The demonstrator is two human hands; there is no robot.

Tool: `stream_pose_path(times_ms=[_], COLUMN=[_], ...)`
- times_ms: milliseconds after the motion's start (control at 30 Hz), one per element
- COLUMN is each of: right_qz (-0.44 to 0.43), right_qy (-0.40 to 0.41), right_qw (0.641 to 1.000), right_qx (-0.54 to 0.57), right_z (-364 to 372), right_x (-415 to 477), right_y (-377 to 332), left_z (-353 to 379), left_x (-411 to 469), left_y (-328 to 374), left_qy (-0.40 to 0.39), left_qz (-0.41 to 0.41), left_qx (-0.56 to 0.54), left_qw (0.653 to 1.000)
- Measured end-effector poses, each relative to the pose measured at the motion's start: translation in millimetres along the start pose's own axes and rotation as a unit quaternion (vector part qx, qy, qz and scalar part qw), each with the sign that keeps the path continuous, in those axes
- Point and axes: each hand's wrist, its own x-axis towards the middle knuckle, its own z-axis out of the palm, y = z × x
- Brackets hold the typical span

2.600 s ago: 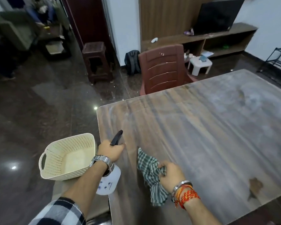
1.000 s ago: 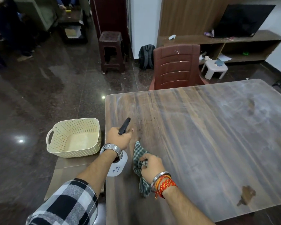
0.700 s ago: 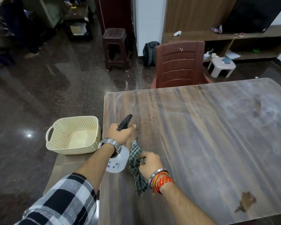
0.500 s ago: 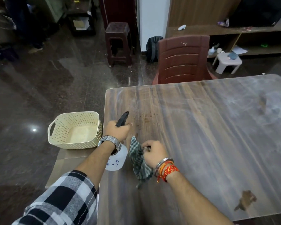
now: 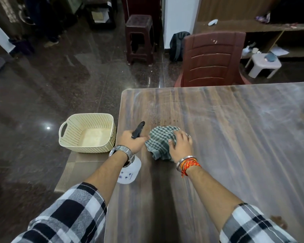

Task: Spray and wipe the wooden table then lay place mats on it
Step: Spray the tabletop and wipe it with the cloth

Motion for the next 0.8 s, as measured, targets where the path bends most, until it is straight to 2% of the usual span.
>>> stream_pose_path(times_ms=[167, 333, 433, 500, 533, 600, 667, 800], right_qz=[-0.047, -0.029, 0.048, 0.090, 0.069, -0.066, -0.223, -0.368], right_qy=[-0.136, -0.130, -0.126, -0.120, -0.116, -0.126, -0.157, -0.191], right_qw=[0.981, 0.980, 0.984, 0.981, 0.982, 0.978, 0.948, 0.882], right_qx=[-0.132, -0.145, -0.117, -0.120, -0.131, -0.150, -0.165, -0.224], right_z=[27, 51, 67, 82, 91, 109, 127, 149], right_x=[4, 11, 27, 43, 51, 66, 91, 177], right_y=[-1, -5, -25, -41, -51, -74, -100, -132], left_z=[5, 5, 1, -4, -7, -17, -24, -26], left_x=[12, 29, 48, 63, 72, 86, 101, 122], left_y=[-1, 10, 14, 15, 15, 12, 9, 13], left_qy=[0.011, 0.029, 0.009, 0.047, 0.074, 0.119, 0.149, 0.165], left_qz=[-0.026, -0.044, -0.045, -0.031, -0.032, -0.051, -0.068, -0.059], left_qx=[0.010, 0.003, 0.003, -0.014, -0.034, -0.076, -0.093, -0.077], left_qw=[1.000, 0.999, 0.999, 0.998, 0.996, 0.989, 0.982, 0.982])
